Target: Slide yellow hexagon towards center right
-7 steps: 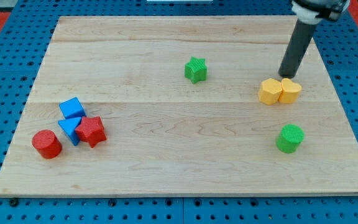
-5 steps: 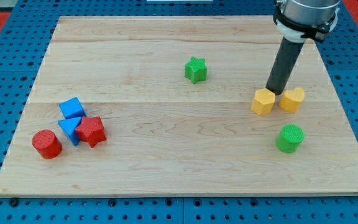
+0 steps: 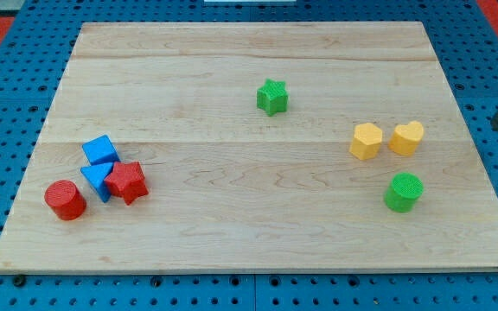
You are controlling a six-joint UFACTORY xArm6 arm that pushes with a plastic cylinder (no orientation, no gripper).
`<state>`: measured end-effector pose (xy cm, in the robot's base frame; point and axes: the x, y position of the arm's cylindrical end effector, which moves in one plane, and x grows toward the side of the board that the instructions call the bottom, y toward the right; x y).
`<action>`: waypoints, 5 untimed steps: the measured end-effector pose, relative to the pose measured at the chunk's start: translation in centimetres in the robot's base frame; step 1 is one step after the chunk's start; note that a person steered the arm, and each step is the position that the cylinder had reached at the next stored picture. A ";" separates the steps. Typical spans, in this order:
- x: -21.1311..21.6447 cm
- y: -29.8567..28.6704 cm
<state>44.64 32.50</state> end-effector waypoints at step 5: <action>2.9 -17.5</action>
<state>47.52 15.00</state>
